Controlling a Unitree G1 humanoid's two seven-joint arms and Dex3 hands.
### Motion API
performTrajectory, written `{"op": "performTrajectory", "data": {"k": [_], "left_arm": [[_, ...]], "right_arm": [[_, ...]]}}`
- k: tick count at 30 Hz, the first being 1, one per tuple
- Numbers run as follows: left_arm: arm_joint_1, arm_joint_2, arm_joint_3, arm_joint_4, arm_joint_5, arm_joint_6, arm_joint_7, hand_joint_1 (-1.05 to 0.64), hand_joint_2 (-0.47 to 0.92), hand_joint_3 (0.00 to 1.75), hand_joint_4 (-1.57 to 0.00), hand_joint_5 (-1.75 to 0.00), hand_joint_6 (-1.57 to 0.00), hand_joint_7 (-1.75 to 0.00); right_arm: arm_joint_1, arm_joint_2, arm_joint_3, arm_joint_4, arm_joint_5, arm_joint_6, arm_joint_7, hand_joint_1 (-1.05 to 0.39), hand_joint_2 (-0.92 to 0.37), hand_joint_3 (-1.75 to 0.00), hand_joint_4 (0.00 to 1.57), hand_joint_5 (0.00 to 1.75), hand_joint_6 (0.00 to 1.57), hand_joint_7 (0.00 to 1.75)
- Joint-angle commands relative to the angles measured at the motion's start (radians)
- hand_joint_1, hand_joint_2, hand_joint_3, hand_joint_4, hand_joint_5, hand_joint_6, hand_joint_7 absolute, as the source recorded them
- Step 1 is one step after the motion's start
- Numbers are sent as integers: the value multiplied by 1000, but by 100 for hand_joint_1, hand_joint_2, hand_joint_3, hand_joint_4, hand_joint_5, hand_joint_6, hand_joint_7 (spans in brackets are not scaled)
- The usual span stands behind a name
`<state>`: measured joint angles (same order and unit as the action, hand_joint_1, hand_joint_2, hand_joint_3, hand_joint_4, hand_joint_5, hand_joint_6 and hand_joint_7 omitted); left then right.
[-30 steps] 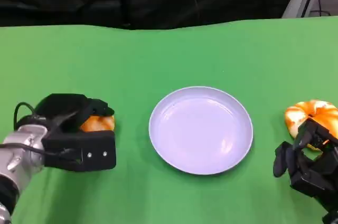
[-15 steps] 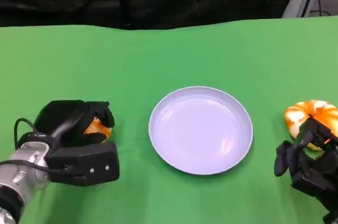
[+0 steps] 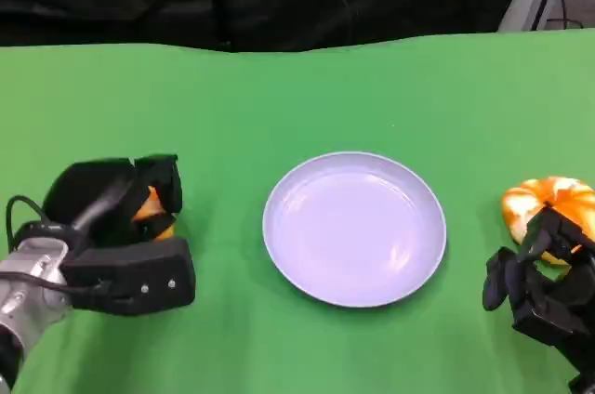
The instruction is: Grasp the bread from the table and place it into the plate.
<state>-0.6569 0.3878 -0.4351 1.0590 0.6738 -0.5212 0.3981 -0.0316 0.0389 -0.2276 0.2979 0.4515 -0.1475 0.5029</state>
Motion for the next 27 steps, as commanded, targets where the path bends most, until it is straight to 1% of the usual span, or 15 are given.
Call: {"op": "performTrajectory", "data": {"k": [1,6,8,9,11,15,18,21,24,27], "left_arm": [[-9,33,20,-50,-23,-19,-33,-8,78,58,-69,-175,-59,-170],[-4,43,30,-111,-28,-37,-46,-4,80,51,-70,-175,-66,-159],[-1,46,33,-140,-21,-39,-40,-3,80,50,-70,-175,-67,-157],[1,46,35,-151,-20,-38,-40,-3,81,49,-69,-175,-65,-163],[4,46,41,-177,-24,-40,-50,-2,81,49,-69,-175,-63,-166],[6,39,50,-218,-29,-37,-73,-4,82,48,-68,-175,-62,-166],[-4,24,46,-255,-25,-29,-97,-6,84,45,-67,-175,-62,-163],[-11,12,40,-277,-14,-19,-105,-5,85,44,-66,-175,-59,-168],[-38,-19,20,-291,2,-16,-119,-4,84,43,-66,-175,-56,-173],[-61,-52,6,-296,4,-9,-143,-6,84,36,-64,-175,-54,-175]], "right_arm": [[8,-19,-7,-4,6,-4,4,-6,-44,-145,92,175,76,171],[9,-16,-6,-9,5,0,-1,-5,-44,-145,92,175,77,170],[9,-16,-6,-6,5,-4,1,-5,-44,-145,92,175,77,170],[8,-16,-6,-5,5,-5,3,-5,-44,-146,92,175,77,170],[7,-17,-7,-3,8,-3,6,-5,-44,-146,93,175,77,170],[5,-19,-7,0,5,-1,2,-5,-44,-146,93,175,77,171],[6,-18,-8,-1,3,1,-4,-5,-44,-146,93,175,77,171],[5,-16,-8,-2,4,1,-5,-4,-44,-146,93,175,77,171],[5,-16,-7,-3,4,1,-5,-5,-43,-146,93,175,76,171],[5,-13,-6,-1,4,0,-4,-5,-43,-145,93,175,76,171]]}}
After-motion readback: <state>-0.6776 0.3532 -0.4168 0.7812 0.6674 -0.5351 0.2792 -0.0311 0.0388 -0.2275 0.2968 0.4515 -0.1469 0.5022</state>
